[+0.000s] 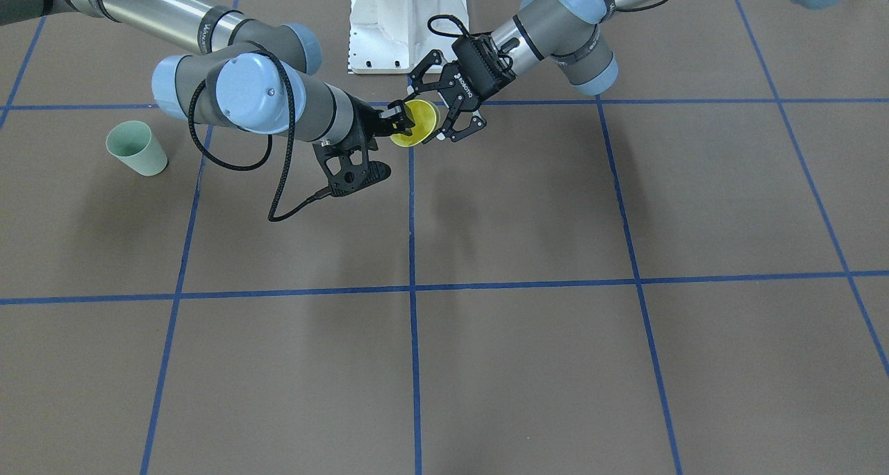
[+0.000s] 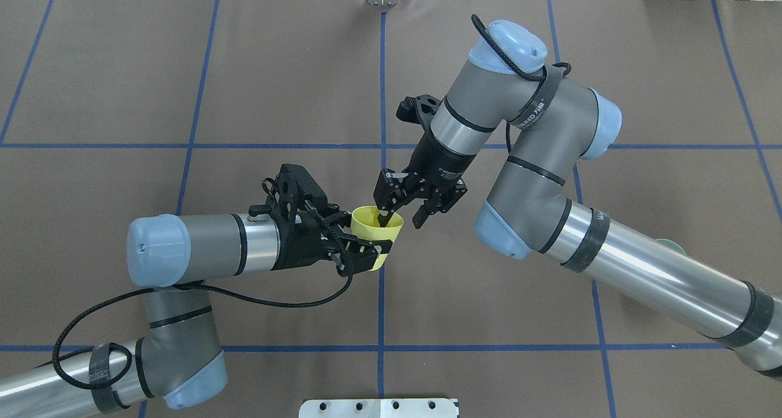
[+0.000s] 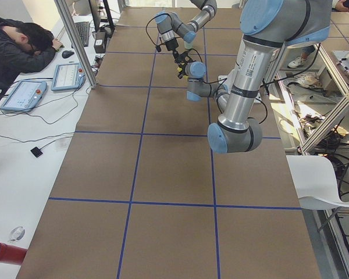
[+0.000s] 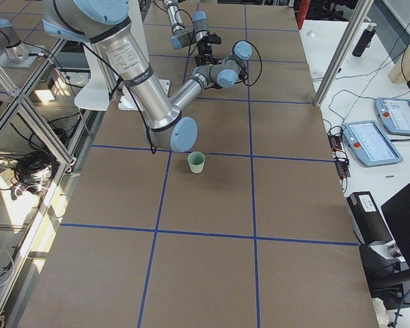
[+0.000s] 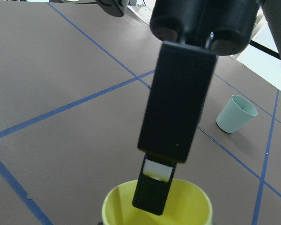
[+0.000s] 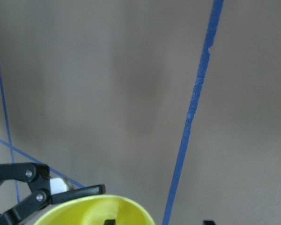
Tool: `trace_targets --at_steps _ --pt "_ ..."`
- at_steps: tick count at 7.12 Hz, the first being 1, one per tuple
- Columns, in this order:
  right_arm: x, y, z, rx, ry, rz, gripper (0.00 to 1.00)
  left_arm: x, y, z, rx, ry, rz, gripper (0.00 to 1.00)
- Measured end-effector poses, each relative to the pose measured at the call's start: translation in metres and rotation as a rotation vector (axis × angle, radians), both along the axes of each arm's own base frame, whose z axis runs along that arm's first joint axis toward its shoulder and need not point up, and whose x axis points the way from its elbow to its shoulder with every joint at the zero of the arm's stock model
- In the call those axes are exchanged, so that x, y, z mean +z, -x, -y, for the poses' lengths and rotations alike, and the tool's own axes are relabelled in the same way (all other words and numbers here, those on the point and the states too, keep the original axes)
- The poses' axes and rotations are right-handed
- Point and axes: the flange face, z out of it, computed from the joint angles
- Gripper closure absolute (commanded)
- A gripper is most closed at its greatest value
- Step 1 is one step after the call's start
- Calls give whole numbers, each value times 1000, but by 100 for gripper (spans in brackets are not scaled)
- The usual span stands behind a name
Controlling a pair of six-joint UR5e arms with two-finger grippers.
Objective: Transfer and stack yellow cup on green cup
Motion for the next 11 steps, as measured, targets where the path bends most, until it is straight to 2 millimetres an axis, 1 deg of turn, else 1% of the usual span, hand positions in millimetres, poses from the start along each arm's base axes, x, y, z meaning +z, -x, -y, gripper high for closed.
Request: trace_targets --at_steps 1,2,5,6,7,8,9,10,11 --pt "0 0 0 -2 1 0 71 0 0 0 0 0 0 100" --pt "1 0 -1 -4 1 1 76 0 0 0 0 0 -1 100" --pt "-1 -5 -8 -9 -8 14 77 -2 0 0 1 -2 -5 100" --pt "0 -4 -11 -11 -9 13 79 -4 0 0 0 -2 -7 100" --pt "1 -4 -12 -12 -10 13 92 -5 0 0 0 -3 -10 100" --pt "0 -4 -12 -12 -10 13 100 -6 0 0 0 -4 -12 100" --pt "1 -4 -13 -12 -11 14 100 -7 0 0 0 -4 -16 49" --pt "2 -6 -15 -12 -13 15 100 -8 0 0 0 -3 -19 0" --pt "4 -11 -19 -13 -15 18 100 -8 -1 -2 2 1 -22 0"
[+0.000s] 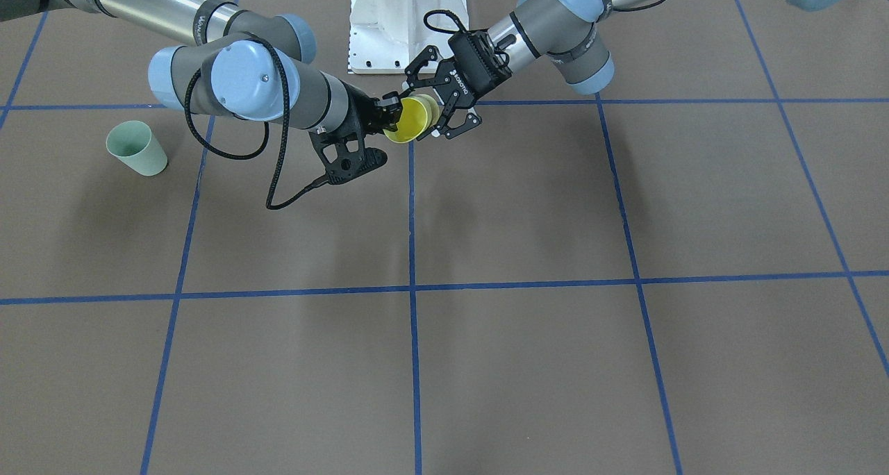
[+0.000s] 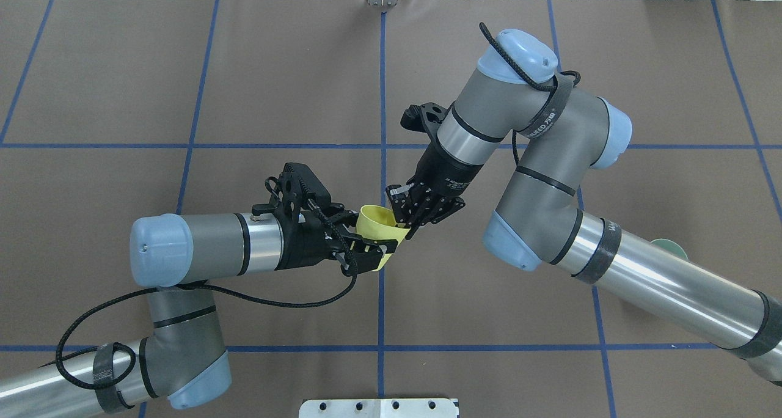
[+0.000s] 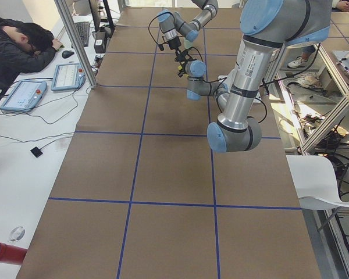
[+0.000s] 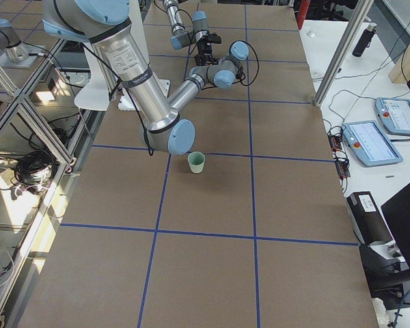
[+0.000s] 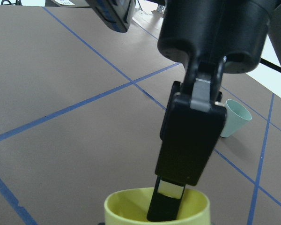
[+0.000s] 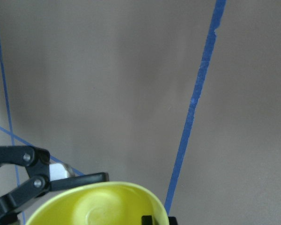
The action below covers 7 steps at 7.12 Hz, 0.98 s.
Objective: Transfer and stack yellow cup on green cup
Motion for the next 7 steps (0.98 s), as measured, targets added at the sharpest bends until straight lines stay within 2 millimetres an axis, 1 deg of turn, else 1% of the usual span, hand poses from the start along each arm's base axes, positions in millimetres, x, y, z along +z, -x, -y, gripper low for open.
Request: trace_targets --at_steps 1,2,3,4,5,6,7 --pt "3 -6 -3 3 -1 1 100 0 1 2 -6 2 -2 0" --pt "2 -13 -3 12 -7 7 100 1 2 2 -7 2 -3 0" --pt "2 -21 2 31 -10 7 100 1 3 3 -12 5 -5 0" --pt "6 -34 15 72 -16 -3 100 3 6 5 -27 29 -6 0" --pt "16 -55 37 161 -35 -30 100 11 8 10 -56 81 2 0" --pt "28 -85 62 285 -67 -70 100 23 12 15 -88 130 26 0" --pt "39 -124 89 408 -94 -108 100 37 26 26 -126 174 79 0"
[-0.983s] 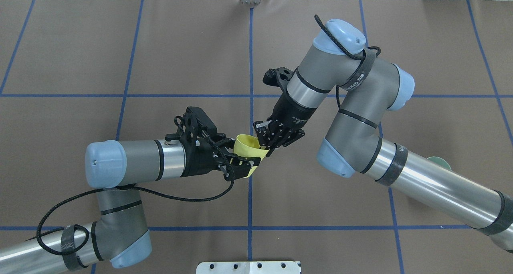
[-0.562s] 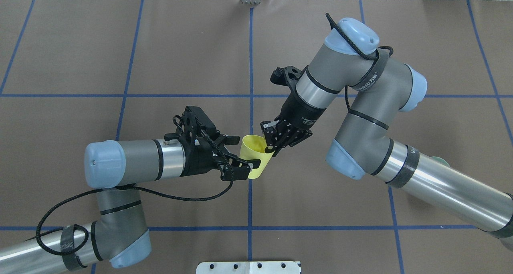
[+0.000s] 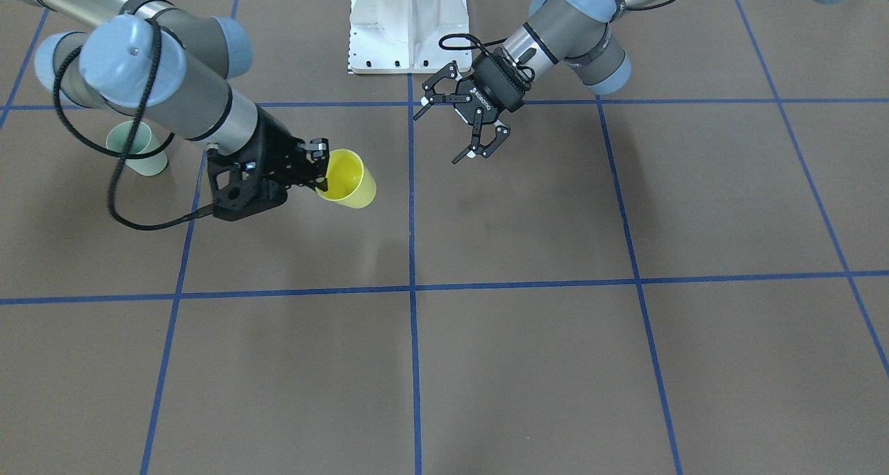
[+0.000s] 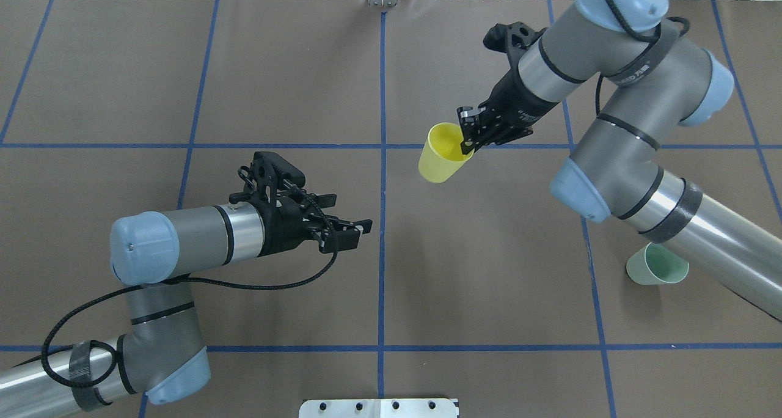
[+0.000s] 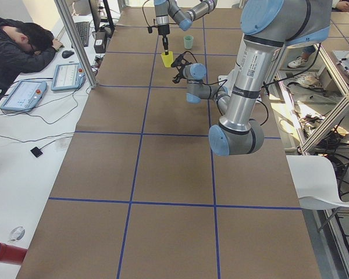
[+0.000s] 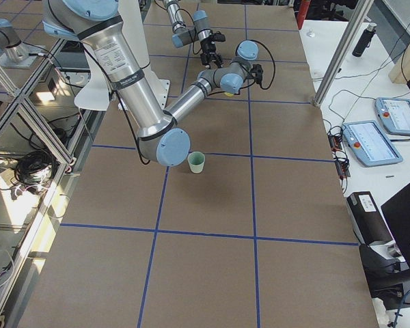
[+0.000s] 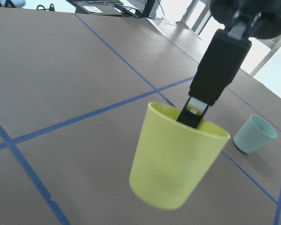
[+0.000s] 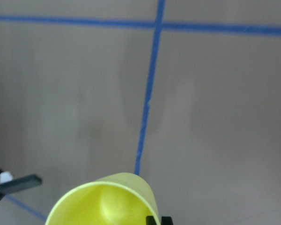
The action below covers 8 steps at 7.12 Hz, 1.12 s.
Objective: Transfer and stack yellow cup on green cup
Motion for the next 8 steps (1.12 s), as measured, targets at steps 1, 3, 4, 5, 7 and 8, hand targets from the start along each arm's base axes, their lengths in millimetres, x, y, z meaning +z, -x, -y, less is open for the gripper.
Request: trace_targets --at_steps 1,3,4,5,7,8 --pt "9 -50 24 107 -31 -24 100 21 35 22 -47 57 90 0" --pt "39 -131 16 193 -106 -60 100 62 143 98 -60 207 285 0" --pt "64 -153 -7 201 -142 -98 100 84 198 129 -45 261 368 0" --pt "96 -171 -37 203 -184 -163 100 109 246 150 -36 286 461 0" --pt "156 -202 -93 161 -214 -279 100 157 334 174 -32 260 637 0" --pt "174 -207 -114 130 -201 -306 100 176 369 182 -22 249 689 0"
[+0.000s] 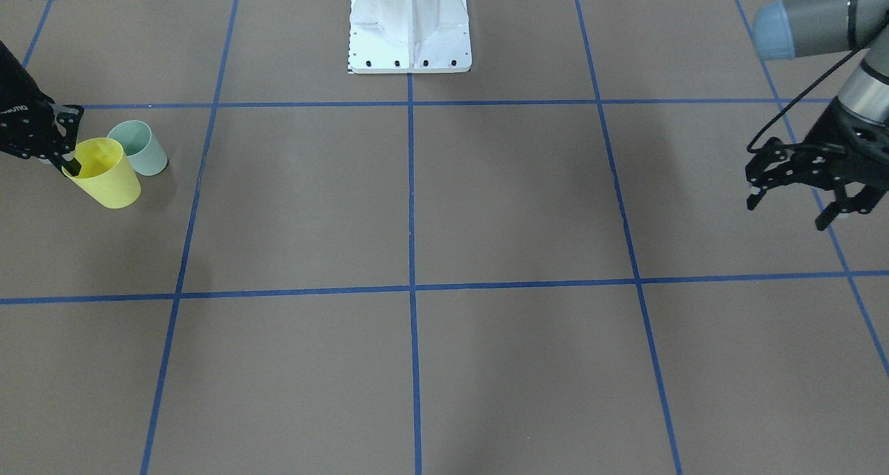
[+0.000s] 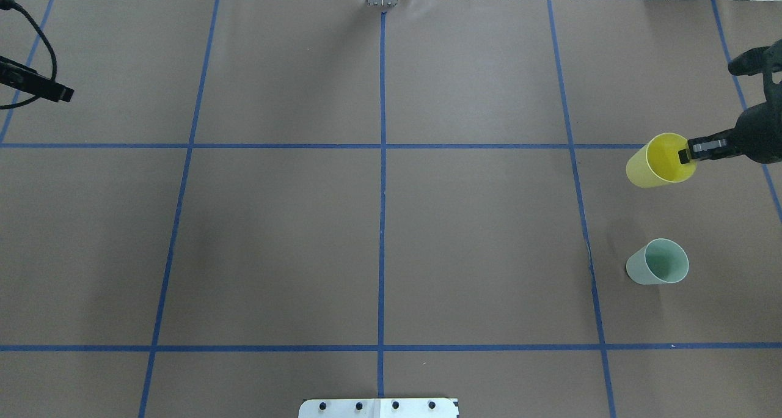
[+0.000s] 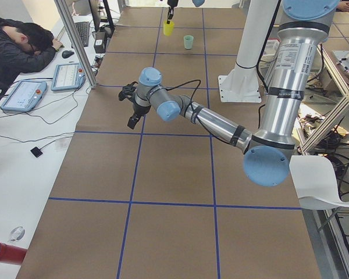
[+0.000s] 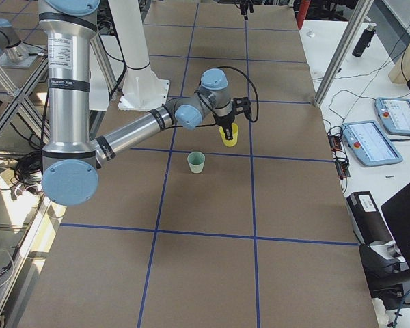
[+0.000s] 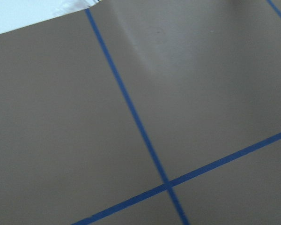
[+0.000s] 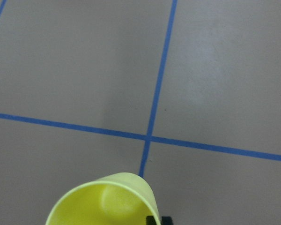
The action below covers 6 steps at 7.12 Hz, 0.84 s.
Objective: Transfer and stack yellow cup on green cup
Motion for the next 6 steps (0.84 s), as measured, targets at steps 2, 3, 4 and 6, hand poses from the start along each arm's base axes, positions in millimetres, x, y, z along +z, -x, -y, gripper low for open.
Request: trace_targets --at_steps 2,3,4,6 --pt "20 9 -26 -68 46 -13 100 23 33 8 20 1 35 0" --pt "24 12 -36 -105 75 4 100 27 37 9 22 3 40 0" --pt "25 12 -44 -130 96 22 100 31 38 10 22 6 42 0" --pt "32 7 -56 -148 125 25 100 38 38 12 23 11 44 0"
